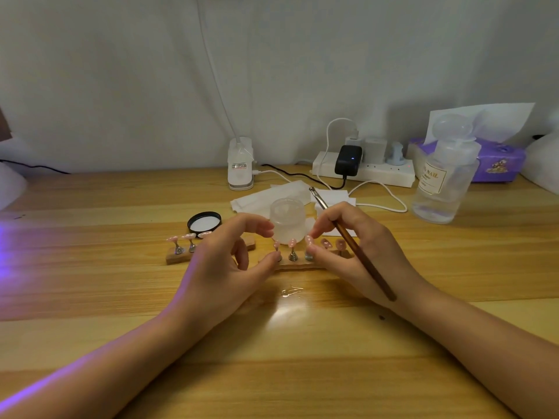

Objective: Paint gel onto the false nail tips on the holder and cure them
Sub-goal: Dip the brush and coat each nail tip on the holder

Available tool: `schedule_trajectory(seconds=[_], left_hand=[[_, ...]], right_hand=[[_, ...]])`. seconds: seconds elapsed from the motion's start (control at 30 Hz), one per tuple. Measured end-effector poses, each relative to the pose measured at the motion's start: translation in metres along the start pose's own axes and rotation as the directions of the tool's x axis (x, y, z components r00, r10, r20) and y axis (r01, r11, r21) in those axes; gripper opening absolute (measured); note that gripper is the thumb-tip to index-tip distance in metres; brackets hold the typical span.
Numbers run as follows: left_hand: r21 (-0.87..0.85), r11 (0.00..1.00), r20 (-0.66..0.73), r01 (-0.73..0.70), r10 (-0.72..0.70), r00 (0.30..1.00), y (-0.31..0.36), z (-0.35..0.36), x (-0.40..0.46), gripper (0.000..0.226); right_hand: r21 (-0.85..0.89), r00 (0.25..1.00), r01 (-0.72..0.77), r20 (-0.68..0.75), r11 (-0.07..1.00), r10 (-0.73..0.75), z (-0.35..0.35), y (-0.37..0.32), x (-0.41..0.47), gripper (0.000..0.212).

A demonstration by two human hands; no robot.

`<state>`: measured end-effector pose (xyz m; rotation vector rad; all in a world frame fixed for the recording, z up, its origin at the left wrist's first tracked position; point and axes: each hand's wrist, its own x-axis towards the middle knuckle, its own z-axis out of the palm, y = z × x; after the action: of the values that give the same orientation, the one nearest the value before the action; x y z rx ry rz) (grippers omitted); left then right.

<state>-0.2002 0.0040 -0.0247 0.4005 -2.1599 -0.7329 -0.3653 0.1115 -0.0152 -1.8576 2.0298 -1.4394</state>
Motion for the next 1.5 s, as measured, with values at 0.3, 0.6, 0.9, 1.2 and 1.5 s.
schedule_trajectory(seconds=[0.3,0.6,0.9,1.2,1.5], left_hand=[[-0.017,1.000,0.035,0.019,-0.019,0.999,0.001,-0.001,0.000,0.035],[-0.015,0.998,0.074,0.053,-0.052,0.996,-0.002,0.000,0.000,0.039],[0.064,0.993,0.131,0.100,-0.108,0.985,-0.004,0.000,0.000,0.040],[0.094,0.990,0.143,0.105,-0.118,0.983,-0.001,0.000,0.000,0.041],[0.106,0.992,0.135,0.070,-0.084,0.987,-0.001,0.001,0.000,0.041]], right_hand=[[-0.076,0.999,0.033,0.024,0.997,-0.031,0.000,-0.002,-0.001,0.015],[-0.007,0.999,-0.031,0.045,1.000,0.031,-0.017,0.003,0.002,0.025],[0.033,0.985,-0.002,0.173,0.999,-0.003,-0.027,0.012,0.001,0.019],[0.011,0.987,0.043,0.152,0.999,-0.044,-0.025,0.013,0.001,0.019],[-0.238,0.955,0.293,0.026,0.926,-0.296,-0.016,0.006,-0.004,0.016]])
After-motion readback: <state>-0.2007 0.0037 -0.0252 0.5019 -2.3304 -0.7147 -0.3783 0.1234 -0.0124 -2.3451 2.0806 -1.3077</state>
